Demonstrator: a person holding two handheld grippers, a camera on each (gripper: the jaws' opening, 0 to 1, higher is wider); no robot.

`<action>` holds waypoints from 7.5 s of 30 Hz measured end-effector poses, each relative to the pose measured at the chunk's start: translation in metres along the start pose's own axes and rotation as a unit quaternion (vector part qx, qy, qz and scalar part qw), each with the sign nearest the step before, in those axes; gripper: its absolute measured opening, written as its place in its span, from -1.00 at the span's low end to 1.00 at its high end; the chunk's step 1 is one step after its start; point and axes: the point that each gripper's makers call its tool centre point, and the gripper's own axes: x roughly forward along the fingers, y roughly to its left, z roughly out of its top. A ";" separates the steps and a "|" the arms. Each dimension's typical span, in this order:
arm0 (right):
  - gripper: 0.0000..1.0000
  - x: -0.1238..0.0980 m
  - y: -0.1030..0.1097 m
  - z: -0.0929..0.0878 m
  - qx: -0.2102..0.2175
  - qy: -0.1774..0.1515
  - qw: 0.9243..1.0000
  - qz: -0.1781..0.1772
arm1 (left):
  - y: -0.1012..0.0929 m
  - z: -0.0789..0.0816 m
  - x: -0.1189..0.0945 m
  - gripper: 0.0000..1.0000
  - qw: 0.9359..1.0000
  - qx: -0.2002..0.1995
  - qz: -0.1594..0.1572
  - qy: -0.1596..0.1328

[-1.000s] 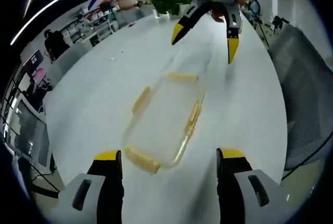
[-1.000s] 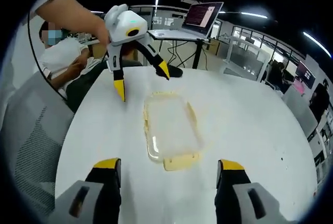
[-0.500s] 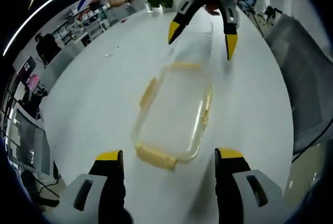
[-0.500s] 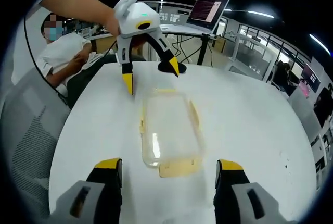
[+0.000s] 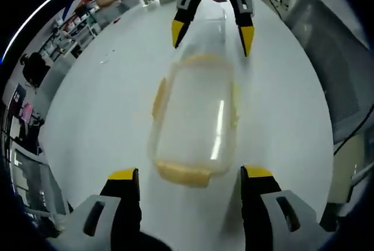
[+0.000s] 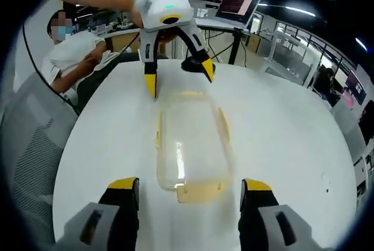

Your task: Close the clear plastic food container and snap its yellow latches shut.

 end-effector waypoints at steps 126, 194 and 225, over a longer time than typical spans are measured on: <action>-0.32 -0.063 -0.002 -0.004 -0.059 0.094 0.994 0.019 | -0.010 0.051 -0.038 -0.28 0.996 0.025 -0.048 0.073; -0.32 -0.168 -0.034 -0.127 -0.047 0.124 0.991 0.023 | -0.018 0.205 0.023 -0.28 0.997 0.014 -0.067 0.028; -0.31 -0.189 -0.045 -0.166 -0.045 0.133 0.989 0.042 | -0.023 0.243 0.046 -0.28 0.997 0.000 -0.080 0.018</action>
